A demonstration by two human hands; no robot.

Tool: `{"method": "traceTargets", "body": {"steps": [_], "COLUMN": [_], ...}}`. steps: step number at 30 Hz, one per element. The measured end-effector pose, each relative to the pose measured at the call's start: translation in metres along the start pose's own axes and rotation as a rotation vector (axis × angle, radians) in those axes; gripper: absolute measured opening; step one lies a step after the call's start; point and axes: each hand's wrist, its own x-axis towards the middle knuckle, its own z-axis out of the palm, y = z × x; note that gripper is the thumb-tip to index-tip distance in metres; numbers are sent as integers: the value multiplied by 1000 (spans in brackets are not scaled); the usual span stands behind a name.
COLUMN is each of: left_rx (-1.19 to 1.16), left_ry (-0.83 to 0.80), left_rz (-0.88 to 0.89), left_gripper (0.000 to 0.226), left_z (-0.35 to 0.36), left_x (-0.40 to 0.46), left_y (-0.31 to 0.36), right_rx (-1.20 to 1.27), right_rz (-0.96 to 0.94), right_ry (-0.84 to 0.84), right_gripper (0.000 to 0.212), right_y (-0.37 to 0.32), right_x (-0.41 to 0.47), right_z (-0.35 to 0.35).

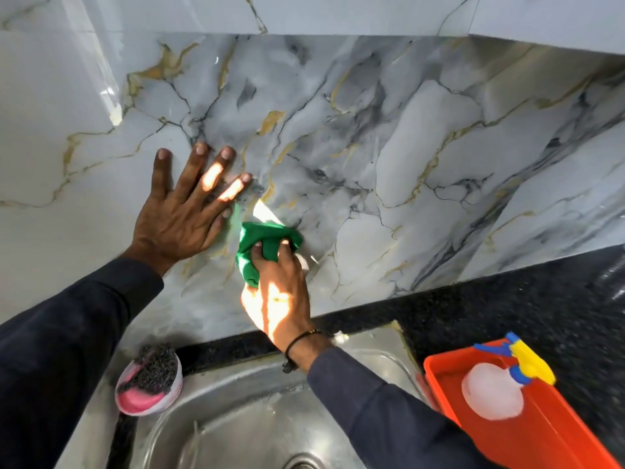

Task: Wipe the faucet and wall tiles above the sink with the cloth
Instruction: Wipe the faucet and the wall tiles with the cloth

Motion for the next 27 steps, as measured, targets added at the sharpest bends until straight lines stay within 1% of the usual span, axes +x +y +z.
{"method": "traceTargets", "body": {"steps": [3,4,5,7,8,10,11,13,15,17,18,20,21,22,23,24,25,26,27], "left_rx": [14,17,20,5,-5,-43,-74,-149,-226,-290,-315,-413,-524,-687,-863,-1014,-1127,-1229,-1377], "left_ry": [6,8,9,3,-2,-33,-68,-165,-243,-284,-308,-372,-397,-417,-441,-443,-410,-366,-351], "left_rz": [-3,-3,0,7,7,4,1,-4,-19,-48,-72,-138,-199,-303,-463,-680,-943,-1230,-1500], "left_gripper": [68,67,67,66,65,64,63,62,63,68,70,69,65,58,50,42,35,30,31], "left_z": [-1,-2,-2,-4,-5,-11,-15,-25,-42,-63,-72,-96,-110,-126,-143,-162,-179,-194,-209], "left_x": [1,1,0,1,1,3,3,6,10,14,15,12,7,1,-5,-11,-18,-23,-27], "left_y": [0,0,0,0,-1,-1,-1,-3,-6,-5,-2,4,7,12,20,30,45,58,69], "right_rx": [334,370,348,231,199,197,192,144,88,70,96,192,284,410,560,709,843,966,1080], "right_rz": [-14,-20,-29,-68,-97,-143,-161,-195,-196,-140,-100,21,114,218,317,390,436,443,423], "right_ry": [206,251,271,260,256,273,257,153,29,-32,-22,48,68,76,83,92,92,81,55], "right_gripper": [60,60,62,69,69,68,70,76,76,68,61,42,33,28,24,22,23,25,27], "right_y": [11,14,17,23,24,29,32,41,50,56,57,56,53,50,46,41,33,24,14], "right_x": [-28,-35,-42,-54,-59,-72,-78,-94,-111,-126,-131,-137,-137,-136,-133,-128,-124,-120,-115], "right_z": [14,20,24,27,27,25,23,17,6,-6,-12,-26,-35,-44,-53,-62,-72,-81,-91]}}
